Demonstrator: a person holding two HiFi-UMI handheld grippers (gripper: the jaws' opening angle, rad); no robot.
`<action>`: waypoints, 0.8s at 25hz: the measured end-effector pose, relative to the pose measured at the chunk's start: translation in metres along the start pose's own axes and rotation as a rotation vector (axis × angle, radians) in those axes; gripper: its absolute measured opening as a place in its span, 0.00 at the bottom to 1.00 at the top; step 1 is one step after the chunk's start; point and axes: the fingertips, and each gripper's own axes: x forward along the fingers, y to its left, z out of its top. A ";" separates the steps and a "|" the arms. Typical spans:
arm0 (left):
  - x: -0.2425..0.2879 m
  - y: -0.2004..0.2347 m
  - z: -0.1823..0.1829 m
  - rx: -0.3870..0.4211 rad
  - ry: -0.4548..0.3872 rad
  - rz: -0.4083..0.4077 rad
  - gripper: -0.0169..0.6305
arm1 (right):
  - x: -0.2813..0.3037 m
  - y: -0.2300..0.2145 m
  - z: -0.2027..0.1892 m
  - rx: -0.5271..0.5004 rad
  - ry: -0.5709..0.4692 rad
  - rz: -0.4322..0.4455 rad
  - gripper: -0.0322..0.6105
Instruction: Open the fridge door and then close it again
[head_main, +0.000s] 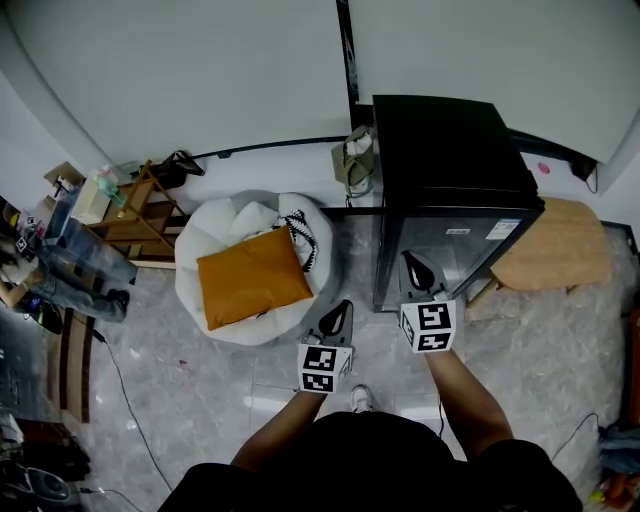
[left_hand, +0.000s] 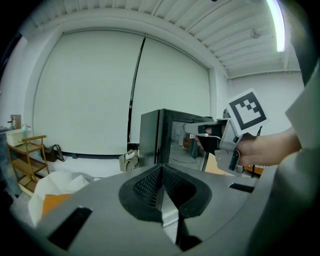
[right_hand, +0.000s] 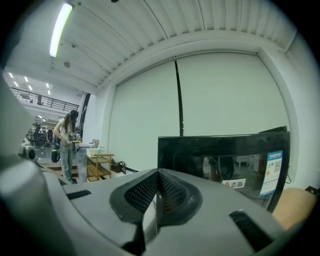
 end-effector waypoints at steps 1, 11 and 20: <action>-0.001 -0.003 0.001 0.000 -0.003 0.001 0.06 | -0.010 -0.001 0.003 0.011 -0.007 0.004 0.08; -0.019 -0.086 0.008 0.012 -0.033 -0.069 0.06 | -0.126 -0.033 -0.019 0.109 0.034 -0.013 0.08; -0.034 -0.164 0.012 0.036 -0.064 -0.136 0.06 | -0.215 -0.053 -0.035 0.050 0.068 -0.027 0.08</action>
